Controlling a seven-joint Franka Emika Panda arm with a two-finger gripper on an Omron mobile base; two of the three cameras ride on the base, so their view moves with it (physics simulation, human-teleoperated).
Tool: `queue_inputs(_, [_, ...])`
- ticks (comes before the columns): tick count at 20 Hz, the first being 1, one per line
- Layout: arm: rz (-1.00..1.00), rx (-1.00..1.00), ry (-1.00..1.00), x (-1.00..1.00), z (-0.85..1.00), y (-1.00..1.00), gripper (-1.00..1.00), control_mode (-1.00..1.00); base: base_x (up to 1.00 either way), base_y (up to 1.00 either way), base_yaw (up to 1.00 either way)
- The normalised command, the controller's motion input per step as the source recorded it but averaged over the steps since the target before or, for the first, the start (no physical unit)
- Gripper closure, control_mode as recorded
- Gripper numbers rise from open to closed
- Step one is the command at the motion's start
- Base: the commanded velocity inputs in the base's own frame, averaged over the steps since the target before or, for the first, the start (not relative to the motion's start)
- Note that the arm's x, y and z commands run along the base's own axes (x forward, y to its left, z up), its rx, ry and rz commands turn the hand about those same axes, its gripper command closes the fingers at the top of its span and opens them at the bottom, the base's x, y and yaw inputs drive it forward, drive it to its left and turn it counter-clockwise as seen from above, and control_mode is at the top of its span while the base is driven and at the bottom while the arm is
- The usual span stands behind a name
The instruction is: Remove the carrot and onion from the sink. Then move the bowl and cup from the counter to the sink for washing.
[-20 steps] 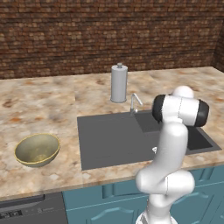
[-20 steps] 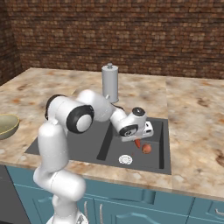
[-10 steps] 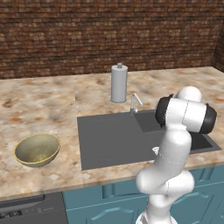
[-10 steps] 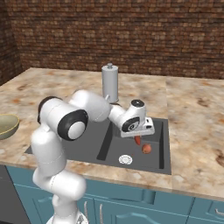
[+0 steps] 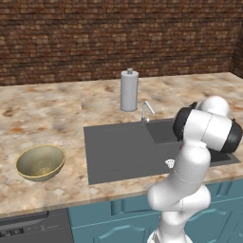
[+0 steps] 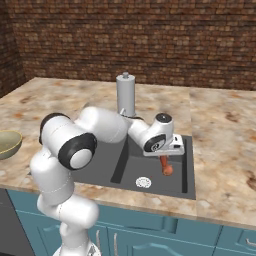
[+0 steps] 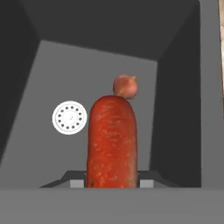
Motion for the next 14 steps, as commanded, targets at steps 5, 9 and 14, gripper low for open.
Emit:
queue_inputs(5, [-0.07,0.0,-0.07,-0.04,0.16,-0.39,1.0,-1.0,0.0,0.0,0.0])
queue_inputs(9, [-0.07,0.0,-0.08,-0.07,0.15,-0.47,1.0,-1.0,0.0,0.0,0.0])
queue_inputs(14, [-0.08,0.0,0.0,0.0,0.1,-0.48,1.0,-1.0,0.0,0.0,0.0])
